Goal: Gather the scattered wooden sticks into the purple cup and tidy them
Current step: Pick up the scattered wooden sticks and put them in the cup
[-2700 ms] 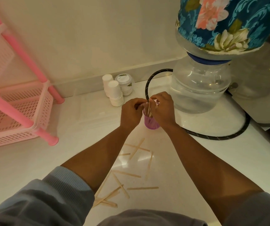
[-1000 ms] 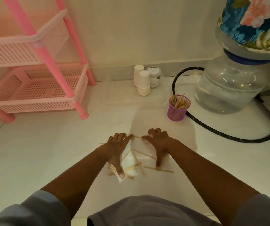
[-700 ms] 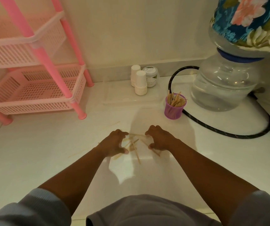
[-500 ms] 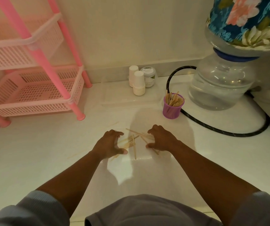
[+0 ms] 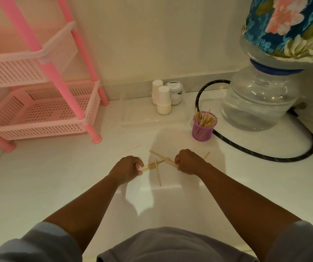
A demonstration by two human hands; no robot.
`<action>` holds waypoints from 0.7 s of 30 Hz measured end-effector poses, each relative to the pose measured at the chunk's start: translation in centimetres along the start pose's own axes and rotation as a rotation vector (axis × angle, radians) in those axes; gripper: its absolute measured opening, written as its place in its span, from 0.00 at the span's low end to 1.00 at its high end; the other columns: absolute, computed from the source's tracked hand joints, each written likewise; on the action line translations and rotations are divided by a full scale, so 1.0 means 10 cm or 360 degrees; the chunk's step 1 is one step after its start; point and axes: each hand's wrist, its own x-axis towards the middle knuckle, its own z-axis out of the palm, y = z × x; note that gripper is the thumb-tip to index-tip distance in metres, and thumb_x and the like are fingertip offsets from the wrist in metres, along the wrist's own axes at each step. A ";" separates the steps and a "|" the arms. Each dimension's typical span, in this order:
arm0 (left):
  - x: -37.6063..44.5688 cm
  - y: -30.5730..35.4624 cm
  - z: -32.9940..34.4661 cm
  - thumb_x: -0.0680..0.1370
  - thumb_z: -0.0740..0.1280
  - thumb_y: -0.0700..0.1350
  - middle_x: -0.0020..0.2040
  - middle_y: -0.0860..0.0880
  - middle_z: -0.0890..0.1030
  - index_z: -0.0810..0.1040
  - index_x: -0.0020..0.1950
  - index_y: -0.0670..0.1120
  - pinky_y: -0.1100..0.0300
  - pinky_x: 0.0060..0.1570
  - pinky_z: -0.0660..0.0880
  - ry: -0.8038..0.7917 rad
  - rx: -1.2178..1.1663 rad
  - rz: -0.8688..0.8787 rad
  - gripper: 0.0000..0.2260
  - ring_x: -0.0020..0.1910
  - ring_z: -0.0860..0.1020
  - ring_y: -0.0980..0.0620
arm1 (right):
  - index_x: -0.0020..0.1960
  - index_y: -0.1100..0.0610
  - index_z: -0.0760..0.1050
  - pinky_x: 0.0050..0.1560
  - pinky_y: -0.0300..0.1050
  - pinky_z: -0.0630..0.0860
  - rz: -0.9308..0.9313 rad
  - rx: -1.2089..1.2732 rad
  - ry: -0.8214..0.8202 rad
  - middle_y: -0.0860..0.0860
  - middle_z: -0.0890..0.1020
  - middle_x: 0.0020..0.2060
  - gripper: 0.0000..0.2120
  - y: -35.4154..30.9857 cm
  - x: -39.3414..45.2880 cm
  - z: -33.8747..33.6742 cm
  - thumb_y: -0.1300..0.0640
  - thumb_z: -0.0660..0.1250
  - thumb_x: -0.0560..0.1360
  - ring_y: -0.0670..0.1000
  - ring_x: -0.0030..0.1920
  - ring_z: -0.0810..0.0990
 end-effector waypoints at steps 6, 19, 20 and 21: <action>0.00 -0.10 -0.10 0.65 0.80 0.52 0.47 0.53 0.77 0.79 0.51 0.54 0.63 0.46 0.73 -0.0055 -0.0002 0.0037 0.18 0.44 0.77 0.56 | 0.59 0.58 0.77 0.52 0.46 0.74 0.0044 -0.0010 -0.0021 0.55 0.75 0.56 0.18 -0.04 0.08 -0.01 0.52 0.71 0.72 0.55 0.54 0.77; 0.09 0.04 -0.05 0.69 0.78 0.43 0.37 0.57 0.80 0.82 0.41 0.54 0.67 0.36 0.70 -0.0088 -0.0040 -0.0092 0.08 0.35 0.77 0.60 | 0.50 0.60 0.75 0.43 0.43 0.71 0.0162 0.0002 -0.0183 0.56 0.79 0.53 0.09 -0.19 0.25 -0.01 0.60 0.67 0.71 0.56 0.52 0.79; 0.09 0.04 -0.06 0.69 0.77 0.43 0.36 0.57 0.80 0.82 0.41 0.55 0.66 0.37 0.70 -0.0085 -0.0044 -0.0090 0.08 0.35 0.77 0.59 | 0.47 0.59 0.75 0.42 0.43 0.71 0.0160 -0.0003 -0.0189 0.56 0.79 0.52 0.06 -0.20 0.25 0.00 0.60 0.66 0.70 0.56 0.50 0.79; 0.09 0.04 -0.06 0.69 0.77 0.43 0.36 0.57 0.80 0.82 0.41 0.55 0.66 0.37 0.70 -0.0079 -0.0047 -0.0090 0.08 0.36 0.78 0.59 | 0.44 0.58 0.73 0.40 0.42 0.70 0.0149 -0.0023 -0.0193 0.56 0.80 0.52 0.03 -0.22 0.25 0.00 0.60 0.65 0.70 0.55 0.47 0.78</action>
